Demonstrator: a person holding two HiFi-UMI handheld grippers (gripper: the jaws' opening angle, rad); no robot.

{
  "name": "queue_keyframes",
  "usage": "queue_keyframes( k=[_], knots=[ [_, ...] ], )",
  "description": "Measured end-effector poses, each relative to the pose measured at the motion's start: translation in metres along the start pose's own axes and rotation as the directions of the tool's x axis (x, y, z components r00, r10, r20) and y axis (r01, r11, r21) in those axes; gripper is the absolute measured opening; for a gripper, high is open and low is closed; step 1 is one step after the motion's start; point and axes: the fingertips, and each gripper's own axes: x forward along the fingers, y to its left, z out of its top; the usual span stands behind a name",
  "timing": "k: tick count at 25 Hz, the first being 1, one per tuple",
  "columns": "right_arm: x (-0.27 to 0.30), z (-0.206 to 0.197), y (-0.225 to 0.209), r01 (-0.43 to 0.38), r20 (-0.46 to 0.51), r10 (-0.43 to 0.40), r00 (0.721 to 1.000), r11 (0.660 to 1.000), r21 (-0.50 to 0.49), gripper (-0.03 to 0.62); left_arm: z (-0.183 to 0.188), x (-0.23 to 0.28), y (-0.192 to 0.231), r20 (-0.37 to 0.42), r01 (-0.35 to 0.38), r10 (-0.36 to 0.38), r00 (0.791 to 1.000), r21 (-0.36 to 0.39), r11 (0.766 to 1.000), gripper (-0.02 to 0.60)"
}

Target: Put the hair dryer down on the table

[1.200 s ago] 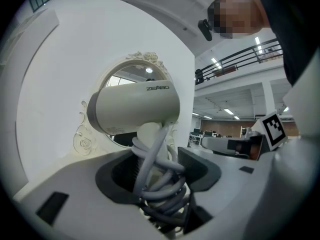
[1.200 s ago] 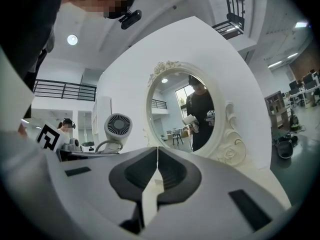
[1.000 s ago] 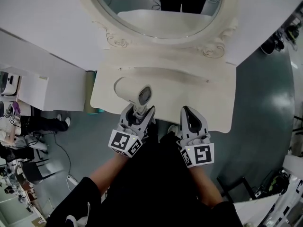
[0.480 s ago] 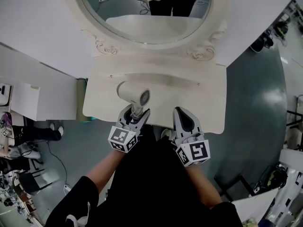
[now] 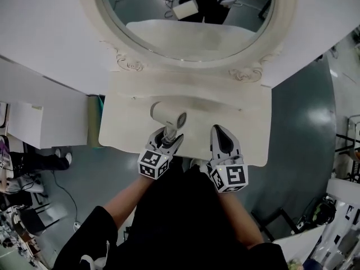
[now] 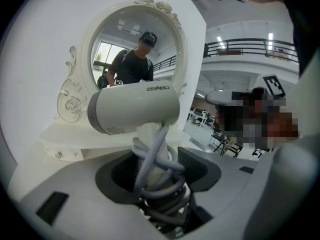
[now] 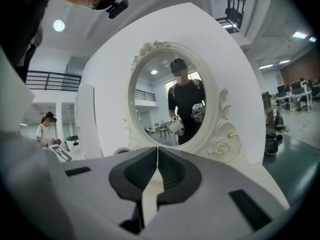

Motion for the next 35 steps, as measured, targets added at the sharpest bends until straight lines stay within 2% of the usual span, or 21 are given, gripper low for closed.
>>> queue_keyframes(
  k=[3, 5, 9, 12, 16, 20, 26, 31, 35],
  knots=[
    [0.013, 0.01, -0.01, 0.081, 0.027, -0.082, 0.996, 0.997, 0.01, 0.018, -0.006, 0.013, 0.013, -0.038, 0.03, -0.03, 0.999, 0.0, 1.0, 0.244],
    [0.02, 0.013, -0.012, 0.116, 0.027, -0.116, 0.993, 0.993, 0.012, 0.018, -0.009, 0.02, 0.021, -0.068, 0.049, -0.046, 0.997, 0.038, 0.998, 0.244],
    [0.032, 0.011, -0.009, 0.147, 0.008, -0.147, 0.989, 0.989, 0.004, 0.018, -0.016, 0.032, 0.033, -0.143, 0.114, -0.097, 0.985, 0.119, 0.986, 0.244],
    [0.042, 0.005, -0.004, 0.155, -0.011, -0.155, 0.988, 0.988, -0.026, 0.018, -0.027, 0.037, 0.041, -0.208, 0.165, -0.136, 0.969, 0.129, 0.978, 0.244],
    [0.054, -0.008, 0.005, 0.142, -0.065, -0.144, 0.987, 0.989, -0.03, 0.018, -0.048, 0.043, 0.056, -0.294, 0.224, -0.172, 0.94, 0.152, 0.963, 0.244],
    [0.067, -0.016, 0.009, 0.156, -0.077, -0.159, 0.984, 0.987, -0.05, 0.018, -0.068, 0.049, 0.071, -0.373, 0.29, -0.207, 0.904, 0.183, 0.939, 0.244],
    [0.076, -0.026, 0.01, 0.204, -0.079, -0.206, 0.975, 0.978, -0.041, 0.018, -0.088, 0.063, 0.085, -0.444, 0.334, -0.218, 0.869, 0.202, 0.921, 0.244],
    [0.081, -0.034, 0.018, 0.22, -0.085, -0.224, 0.971, 0.974, -0.059, 0.018, -0.115, 0.072, 0.087, -0.532, 0.418, -0.233, 0.814, 0.257, 0.871, 0.244],
    [0.081, -0.038, 0.015, 0.242, -0.09, -0.245, 0.965, 0.969, -0.047, 0.018, -0.128, 0.077, 0.084, -0.581, 0.461, -0.243, 0.777, 0.261, 0.848, 0.244]
  ],
)
